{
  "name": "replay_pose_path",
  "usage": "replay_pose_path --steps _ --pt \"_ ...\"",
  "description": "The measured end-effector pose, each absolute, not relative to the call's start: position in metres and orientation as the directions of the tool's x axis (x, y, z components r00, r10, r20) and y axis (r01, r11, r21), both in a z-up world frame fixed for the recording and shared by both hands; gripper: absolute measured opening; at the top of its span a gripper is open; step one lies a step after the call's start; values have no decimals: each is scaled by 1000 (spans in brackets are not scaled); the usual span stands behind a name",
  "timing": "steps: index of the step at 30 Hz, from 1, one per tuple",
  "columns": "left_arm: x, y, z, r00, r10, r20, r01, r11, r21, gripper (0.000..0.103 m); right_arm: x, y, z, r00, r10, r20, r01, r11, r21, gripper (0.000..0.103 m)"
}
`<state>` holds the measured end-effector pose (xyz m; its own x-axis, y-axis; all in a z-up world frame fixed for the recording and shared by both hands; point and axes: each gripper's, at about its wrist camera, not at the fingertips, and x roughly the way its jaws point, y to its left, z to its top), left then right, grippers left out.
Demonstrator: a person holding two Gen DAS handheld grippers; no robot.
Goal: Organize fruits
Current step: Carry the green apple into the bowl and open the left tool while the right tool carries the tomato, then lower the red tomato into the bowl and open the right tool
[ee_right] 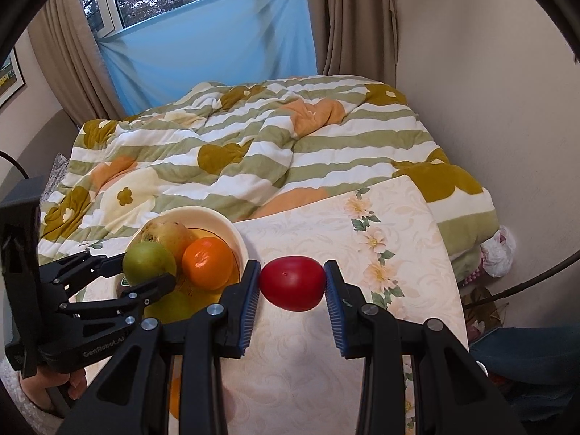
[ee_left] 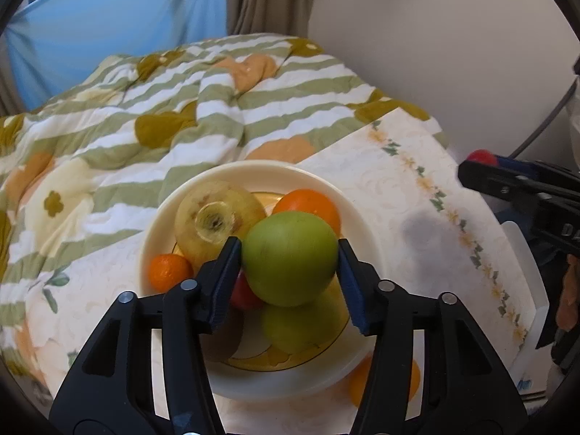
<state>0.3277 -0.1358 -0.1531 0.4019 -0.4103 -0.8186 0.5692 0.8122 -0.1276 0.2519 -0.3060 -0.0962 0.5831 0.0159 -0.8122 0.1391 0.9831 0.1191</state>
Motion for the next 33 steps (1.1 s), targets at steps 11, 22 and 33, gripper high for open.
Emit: replay_pose_path --steps 11,22,33 --pt "321 -113 -126 457 -453 -765 531 829 -174 103 257 -297 -97 580 39 -814 103 987 120 33" --pt "305 -66 -108 522 -359 -774 425 896 -129 103 256 -272 -92 603 136 -786 -35 989 143 33" --pt "289 -29 -94 580 -278 -766 313 944 -106 103 252 -253 -113 597 227 -769 -205 970 127 33"
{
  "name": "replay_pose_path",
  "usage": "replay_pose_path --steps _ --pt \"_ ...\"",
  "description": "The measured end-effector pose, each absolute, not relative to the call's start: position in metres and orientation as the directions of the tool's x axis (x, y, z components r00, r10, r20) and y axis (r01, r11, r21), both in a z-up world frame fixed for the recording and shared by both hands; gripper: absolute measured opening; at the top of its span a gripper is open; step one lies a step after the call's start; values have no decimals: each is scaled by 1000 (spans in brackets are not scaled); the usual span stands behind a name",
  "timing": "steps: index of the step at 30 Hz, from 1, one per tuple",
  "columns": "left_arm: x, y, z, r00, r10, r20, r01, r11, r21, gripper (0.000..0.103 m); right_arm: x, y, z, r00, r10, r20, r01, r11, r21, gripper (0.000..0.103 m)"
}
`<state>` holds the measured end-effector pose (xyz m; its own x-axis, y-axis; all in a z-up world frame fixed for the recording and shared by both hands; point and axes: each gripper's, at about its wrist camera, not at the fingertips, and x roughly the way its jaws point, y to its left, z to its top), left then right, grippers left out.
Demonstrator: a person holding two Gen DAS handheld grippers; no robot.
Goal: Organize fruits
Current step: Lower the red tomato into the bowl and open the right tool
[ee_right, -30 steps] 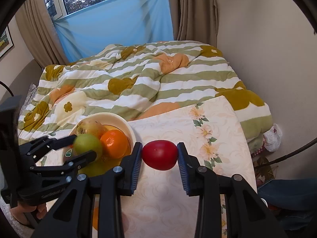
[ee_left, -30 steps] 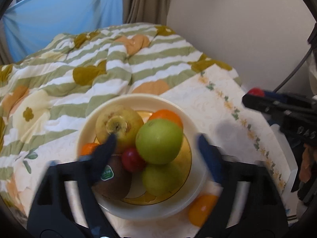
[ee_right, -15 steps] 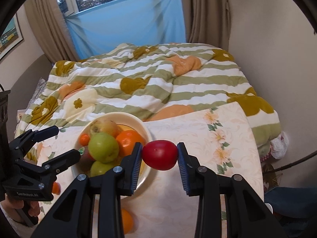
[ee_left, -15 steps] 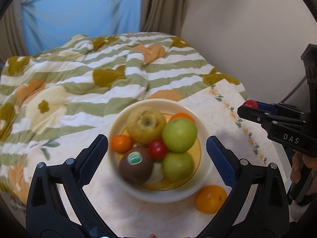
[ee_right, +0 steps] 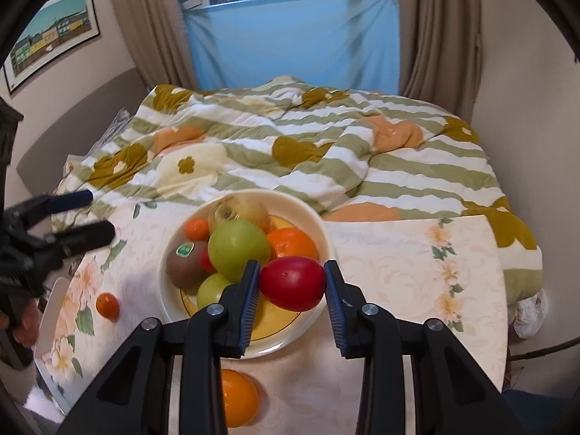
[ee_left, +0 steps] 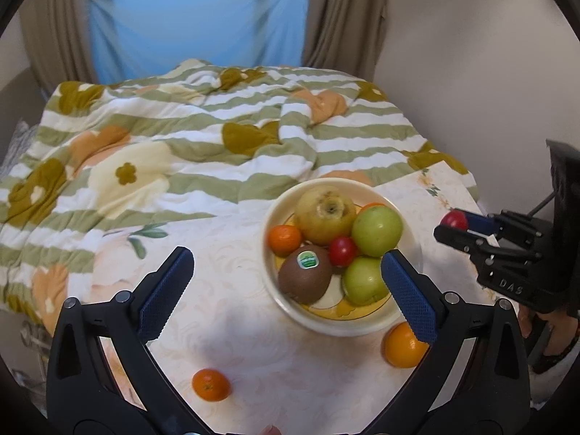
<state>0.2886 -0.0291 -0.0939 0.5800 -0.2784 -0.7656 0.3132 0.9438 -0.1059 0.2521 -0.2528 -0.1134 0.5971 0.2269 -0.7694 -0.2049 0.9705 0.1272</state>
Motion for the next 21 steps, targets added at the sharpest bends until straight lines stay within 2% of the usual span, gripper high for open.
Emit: replay_pose_path --steps 10,19,20,21 --pt "276 -12 -104 572 -218 -791 249 965 -86 103 253 -243 -146 552 312 -773 -346 929 129 33" --pt "264 1 -112 575 -188 -796 189 977 -95 103 260 -241 -156 552 308 -775 -384 919 91 33" --pt "262 1 -113 575 -186 -796 186 978 -94 103 259 -240 -156 558 304 -772 -385 919 83 34" --pt "261 2 -113 576 -182 -797 183 979 -92 103 258 -241 -155 567 306 -765 -385 919 83 47"
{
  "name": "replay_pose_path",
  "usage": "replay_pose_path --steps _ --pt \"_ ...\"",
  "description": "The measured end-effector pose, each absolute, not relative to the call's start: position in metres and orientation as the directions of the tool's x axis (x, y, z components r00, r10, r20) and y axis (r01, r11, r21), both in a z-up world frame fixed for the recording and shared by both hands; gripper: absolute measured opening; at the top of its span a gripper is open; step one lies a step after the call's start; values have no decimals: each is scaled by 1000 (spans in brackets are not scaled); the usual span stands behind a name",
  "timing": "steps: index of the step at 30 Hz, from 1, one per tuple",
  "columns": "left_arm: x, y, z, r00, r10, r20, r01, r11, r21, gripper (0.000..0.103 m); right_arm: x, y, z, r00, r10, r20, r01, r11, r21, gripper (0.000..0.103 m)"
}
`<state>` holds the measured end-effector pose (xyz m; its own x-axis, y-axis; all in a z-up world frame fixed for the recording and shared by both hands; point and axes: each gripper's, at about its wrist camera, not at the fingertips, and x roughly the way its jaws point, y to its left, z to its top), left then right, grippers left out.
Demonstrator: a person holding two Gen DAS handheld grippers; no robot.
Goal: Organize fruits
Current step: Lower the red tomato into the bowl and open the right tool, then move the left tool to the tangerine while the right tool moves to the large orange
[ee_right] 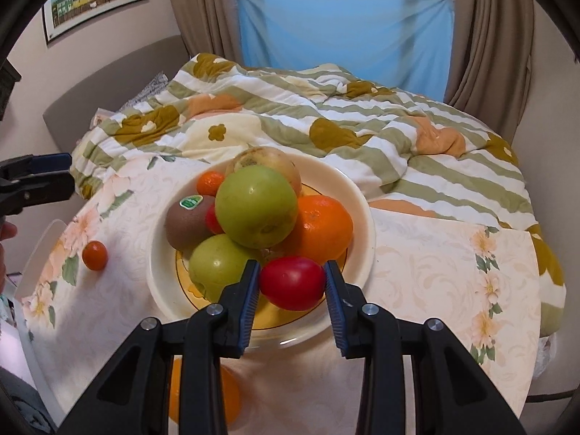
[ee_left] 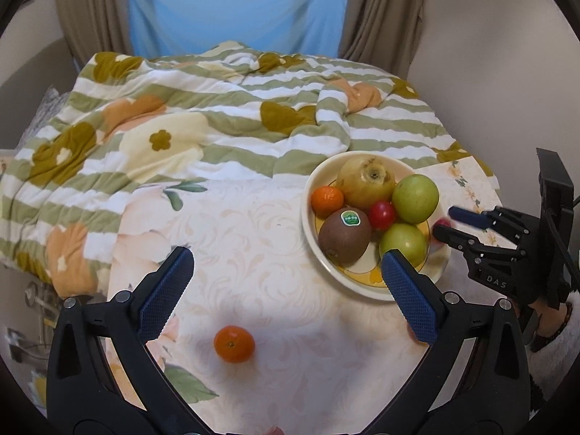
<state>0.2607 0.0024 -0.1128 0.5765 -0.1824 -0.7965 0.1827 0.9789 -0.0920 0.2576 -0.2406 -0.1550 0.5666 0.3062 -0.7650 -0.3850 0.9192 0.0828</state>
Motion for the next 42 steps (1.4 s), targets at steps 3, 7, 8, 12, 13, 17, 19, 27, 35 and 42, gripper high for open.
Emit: replay_pose_path --steps 3,7,8,12,13,17,19,27,35,42 --pt "258 5 -112 582 -175 -794 166 981 -95 103 255 -242 -152 582 326 -745 -391 916 96 87" --pt "254 7 -109 584 -162 -796 157 984 -85 103 250 -243 -150 602 311 -736 -384 920 75 99" --pt "253 7 -108 585 -159 -795 157 984 -81 103 248 -244 -149 604 310 -735 -379 922 77 103" --pt "246 6 -100 595 -144 -791 150 986 -67 103 240 -249 -141 614 293 -733 -361 930 69 103" --pt "244 6 -98 597 -144 -789 149 986 -67 103 237 -251 -138 617 287 -732 -357 932 64 103" --pt "233 1 -84 620 -131 -774 153 987 -45 103 224 -259 -121 633 282 -720 -336 939 72 103" --pt "225 -1 -73 638 -125 -760 150 988 -37 103 216 -263 -111 644 274 -714 -321 944 73 103" --pt "181 2 -33 708 -59 -704 85 996 1 103 181 -269 -56 672 230 -703 -286 957 40 103" --pt "138 24 -16 735 30 -677 -20 1000 22 103 147 -258 -20 701 222 -678 -286 958 17 103" --pt "124 44 -27 719 26 -694 -11 1000 26 103 127 -243 -20 714 183 -676 -229 973 22 103"
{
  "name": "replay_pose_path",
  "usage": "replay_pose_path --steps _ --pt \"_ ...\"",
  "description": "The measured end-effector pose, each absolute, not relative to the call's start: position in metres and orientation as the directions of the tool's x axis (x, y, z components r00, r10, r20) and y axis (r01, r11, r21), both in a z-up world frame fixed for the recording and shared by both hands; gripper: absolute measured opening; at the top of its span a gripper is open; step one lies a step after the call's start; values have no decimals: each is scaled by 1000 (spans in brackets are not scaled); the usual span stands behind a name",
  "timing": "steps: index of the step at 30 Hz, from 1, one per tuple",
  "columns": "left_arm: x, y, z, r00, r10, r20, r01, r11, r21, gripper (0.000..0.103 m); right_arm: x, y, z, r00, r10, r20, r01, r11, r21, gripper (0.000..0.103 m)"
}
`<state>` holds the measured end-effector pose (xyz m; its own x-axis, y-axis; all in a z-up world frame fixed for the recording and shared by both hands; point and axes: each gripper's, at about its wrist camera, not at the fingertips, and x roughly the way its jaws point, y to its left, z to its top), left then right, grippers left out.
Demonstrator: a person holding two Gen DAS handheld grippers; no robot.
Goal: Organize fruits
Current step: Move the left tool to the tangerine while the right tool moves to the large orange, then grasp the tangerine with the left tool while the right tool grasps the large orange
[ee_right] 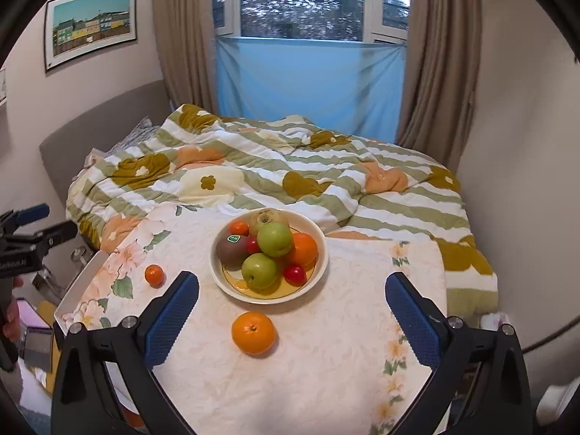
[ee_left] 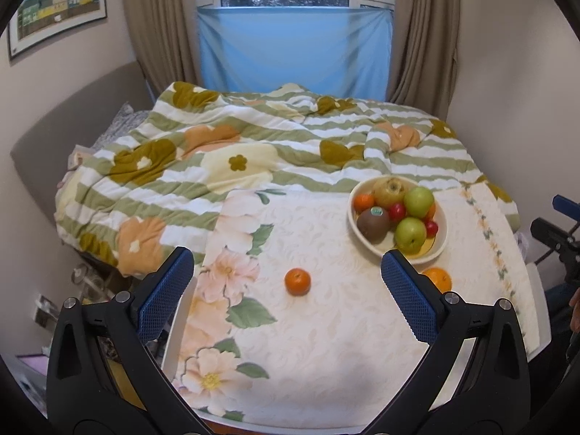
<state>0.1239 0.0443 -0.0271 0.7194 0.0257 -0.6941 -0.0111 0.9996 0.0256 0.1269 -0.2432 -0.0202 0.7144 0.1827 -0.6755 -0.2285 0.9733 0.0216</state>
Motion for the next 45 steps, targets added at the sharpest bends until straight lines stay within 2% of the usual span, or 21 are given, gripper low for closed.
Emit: replay_pose_path --steps 10,17,24,36,38,40,43,45 --pt "150 72 -73 642 -58 -764 100 995 8 103 125 -212 -53 678 93 -729 -99 995 35 103" --pt "183 84 -116 572 -67 -818 130 992 9 103 137 -204 -88 618 52 -784 -7 998 61 103" --pt "210 71 -158 511 -15 -859 197 975 100 103 153 -201 -123 541 51 -840 68 992 104 103" --pt "232 45 -196 467 1 -884 341 922 182 103 169 -195 -160 468 28 -883 131 986 100 103" --pt "235 43 -201 450 -14 -893 353 921 164 93 170 -194 -163 460 28 -887 138 985 103 103" --pt "238 43 -207 429 -27 -903 363 921 144 88 172 -193 -166 455 25 -890 147 984 102 103" --pt "242 42 -211 417 -45 -908 370 921 124 85 174 -192 -170 447 20 -894 151 984 98 103" --pt "244 41 -213 411 -58 -910 376 920 111 80 175 -192 -172 447 15 -894 151 984 92 102"
